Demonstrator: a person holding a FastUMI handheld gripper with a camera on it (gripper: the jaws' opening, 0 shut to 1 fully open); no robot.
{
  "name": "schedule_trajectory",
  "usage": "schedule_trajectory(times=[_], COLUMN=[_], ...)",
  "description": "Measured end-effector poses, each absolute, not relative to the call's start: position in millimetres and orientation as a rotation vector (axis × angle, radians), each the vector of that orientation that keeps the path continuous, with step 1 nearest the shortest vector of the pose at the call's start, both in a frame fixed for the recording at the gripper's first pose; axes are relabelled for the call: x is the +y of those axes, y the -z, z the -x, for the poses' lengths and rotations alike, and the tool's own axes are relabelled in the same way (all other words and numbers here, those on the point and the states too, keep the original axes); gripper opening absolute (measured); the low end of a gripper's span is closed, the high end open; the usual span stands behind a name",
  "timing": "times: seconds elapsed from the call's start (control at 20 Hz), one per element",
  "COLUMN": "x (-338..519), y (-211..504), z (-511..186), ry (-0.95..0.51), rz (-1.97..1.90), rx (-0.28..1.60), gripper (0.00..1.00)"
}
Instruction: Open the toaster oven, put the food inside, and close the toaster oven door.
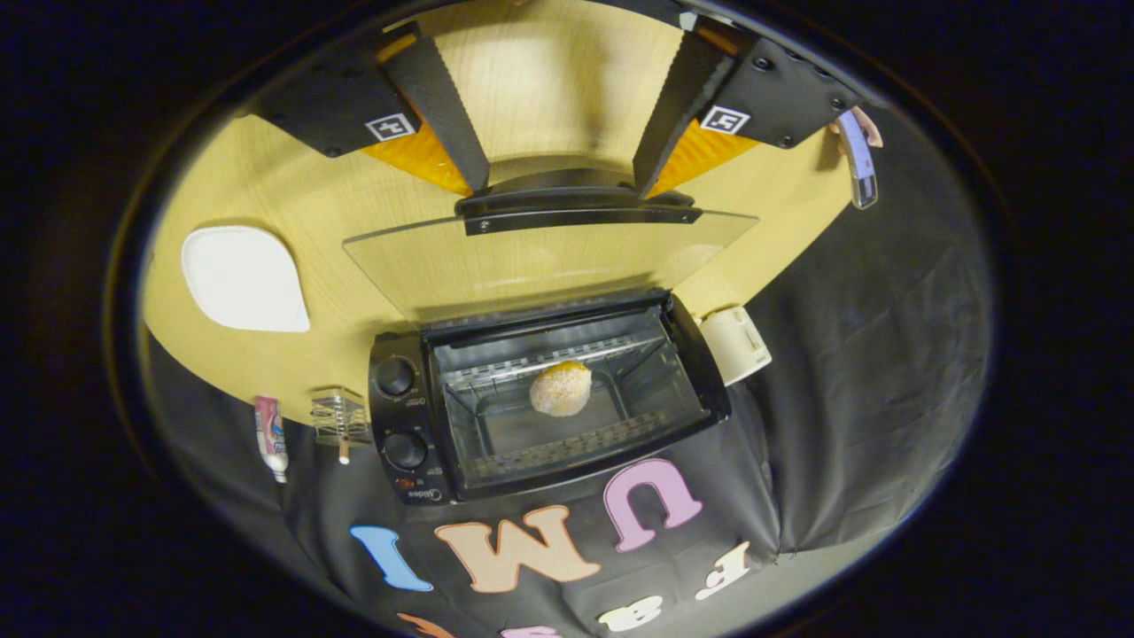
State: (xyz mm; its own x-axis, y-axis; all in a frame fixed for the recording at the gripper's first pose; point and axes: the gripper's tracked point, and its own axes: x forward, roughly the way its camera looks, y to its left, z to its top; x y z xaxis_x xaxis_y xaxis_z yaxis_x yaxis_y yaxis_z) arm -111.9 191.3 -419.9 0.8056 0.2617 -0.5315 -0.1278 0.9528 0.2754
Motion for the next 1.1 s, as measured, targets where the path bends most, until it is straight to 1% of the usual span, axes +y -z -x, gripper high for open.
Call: schedule_trajectory(times=[0.35,0.6,0.75,1.1], x=[198,208,207,214], y=[381,346,346,343], z=[91,57,33,-8], ry=[-0.236,-0.253,-0.214,-0.195], rz=[-0.244,-0.175,-0.115,-0.170], rx=[0.520,0.435,0.429,0.431], gripper=[1.00,1.00,0.99,0.99])
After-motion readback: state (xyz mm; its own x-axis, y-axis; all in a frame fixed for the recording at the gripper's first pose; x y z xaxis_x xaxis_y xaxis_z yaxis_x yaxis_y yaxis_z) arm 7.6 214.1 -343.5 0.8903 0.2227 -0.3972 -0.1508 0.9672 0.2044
